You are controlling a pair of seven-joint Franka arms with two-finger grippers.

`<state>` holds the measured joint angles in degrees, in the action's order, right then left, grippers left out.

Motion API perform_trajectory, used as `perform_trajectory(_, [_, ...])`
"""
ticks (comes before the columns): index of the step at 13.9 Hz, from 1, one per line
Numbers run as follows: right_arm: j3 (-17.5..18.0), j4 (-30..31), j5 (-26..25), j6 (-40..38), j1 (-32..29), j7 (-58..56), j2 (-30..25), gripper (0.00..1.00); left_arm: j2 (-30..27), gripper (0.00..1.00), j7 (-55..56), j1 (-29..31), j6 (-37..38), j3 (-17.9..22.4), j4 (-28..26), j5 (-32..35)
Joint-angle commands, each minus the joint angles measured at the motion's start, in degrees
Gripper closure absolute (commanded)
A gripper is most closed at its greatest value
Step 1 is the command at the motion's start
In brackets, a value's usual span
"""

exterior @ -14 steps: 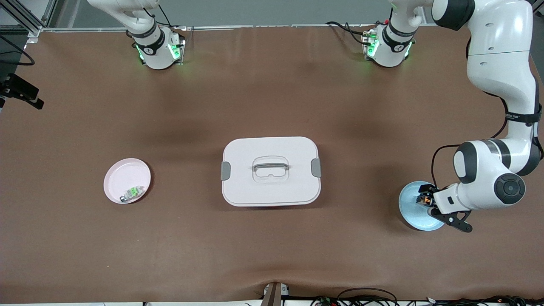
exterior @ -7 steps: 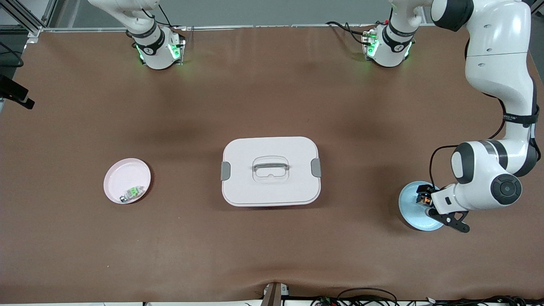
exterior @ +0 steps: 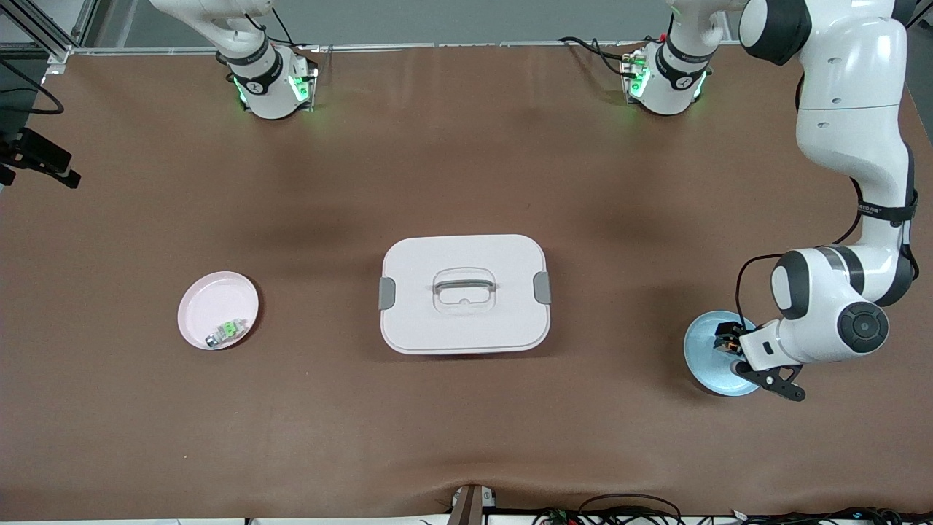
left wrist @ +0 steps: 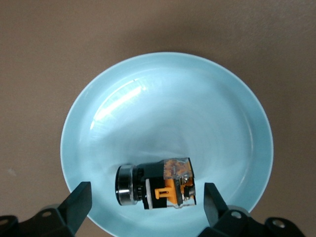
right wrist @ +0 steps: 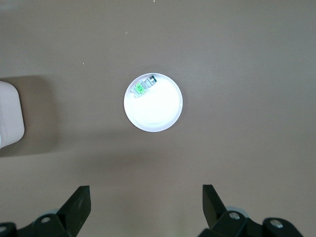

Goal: Transfer orange switch to right arm and place
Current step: 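Lower the left gripper over the switch and close on it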

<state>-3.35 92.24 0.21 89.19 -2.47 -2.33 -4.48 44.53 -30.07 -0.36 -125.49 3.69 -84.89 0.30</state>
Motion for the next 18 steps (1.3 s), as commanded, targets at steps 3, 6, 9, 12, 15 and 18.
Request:
perform_trajectory(3, [-0.17,0.66,0.58,0.11,0.98,1.36,-0.89,0.0,1.88,0.0,0.71,0.18,-1.87,-0.27,0.87,0.23])
perform_trajectory(6, [-0.17,0.66,0.67,0.19,0.97,2.24,-0.8,0.0,2.49,0.0,0.89,0.18,-3.88,-0.7,0.78,0.23])
perform_trajectory(9, [-0.08,0.58,0.84,0.02,1.76,2.85,-0.8,0.0,2.93,0.0,2.12,0.18,-4.33,-0.79,0.78,0.23])
perform_trajectory(12, [-0.08,0.66,0.93,-0.95,1.94,3.82,-0.8,0.0,3.02,0.0,4.92,0.18,-4.5,-0.88,0.69,0.14])
perform_trajectory(15, [-0.08,0.66,0.93,-1.04,1.85,3.82,-0.8,0.0,3.37,0.19,5.37,0.27,-4.59,-1.32,0.69,0.14])
perform_trajectory(18, [-0.08,0.66,0.93,-1.47,1.85,3.82,-0.8,0.0,3.28,0.43,6.33,0.27,-4.59,-1.41,0.69,0.14])
